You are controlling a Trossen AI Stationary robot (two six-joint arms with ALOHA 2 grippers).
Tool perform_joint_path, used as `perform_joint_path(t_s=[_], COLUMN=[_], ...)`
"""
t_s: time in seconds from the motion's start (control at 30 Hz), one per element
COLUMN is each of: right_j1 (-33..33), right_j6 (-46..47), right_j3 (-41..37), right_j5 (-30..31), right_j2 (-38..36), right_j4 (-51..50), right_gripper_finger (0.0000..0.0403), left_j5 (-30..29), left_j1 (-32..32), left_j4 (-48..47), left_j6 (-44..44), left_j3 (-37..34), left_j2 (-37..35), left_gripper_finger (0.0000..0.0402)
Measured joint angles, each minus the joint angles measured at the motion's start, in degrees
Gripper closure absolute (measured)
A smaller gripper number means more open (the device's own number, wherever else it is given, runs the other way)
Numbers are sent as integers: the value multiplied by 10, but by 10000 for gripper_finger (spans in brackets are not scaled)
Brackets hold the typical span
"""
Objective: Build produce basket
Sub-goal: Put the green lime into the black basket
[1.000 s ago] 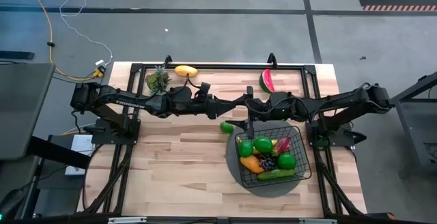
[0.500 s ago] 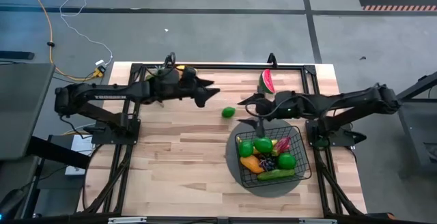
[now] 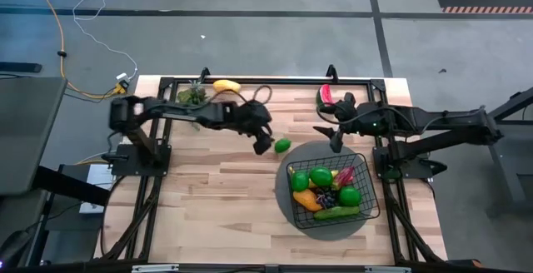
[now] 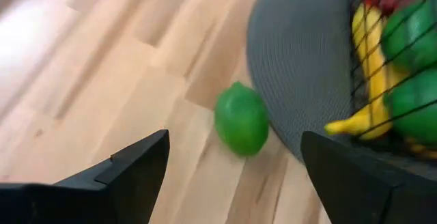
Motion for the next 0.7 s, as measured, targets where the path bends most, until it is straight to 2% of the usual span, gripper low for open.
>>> perform_joint_path(t_s=[0.1, 0.3, 0.7], right_j1=[-3, -3, -3], right_j6=[8, 9, 15], right_j3=[0, 0, 0], right_j5=[0, 0, 0], right_j2=[-4, 1, 12], right_j4=[-8, -8, -12], right_gripper_finger=[130, 130, 130], left_j5=[20, 23, 35], left_j1=[0, 0, 0], left_j4=[3, 2, 27], left_j6=[30, 59, 66], left_j3=[24, 56, 74], left_j2=[51, 126, 176], left_gripper_finger=[82, 79, 55])
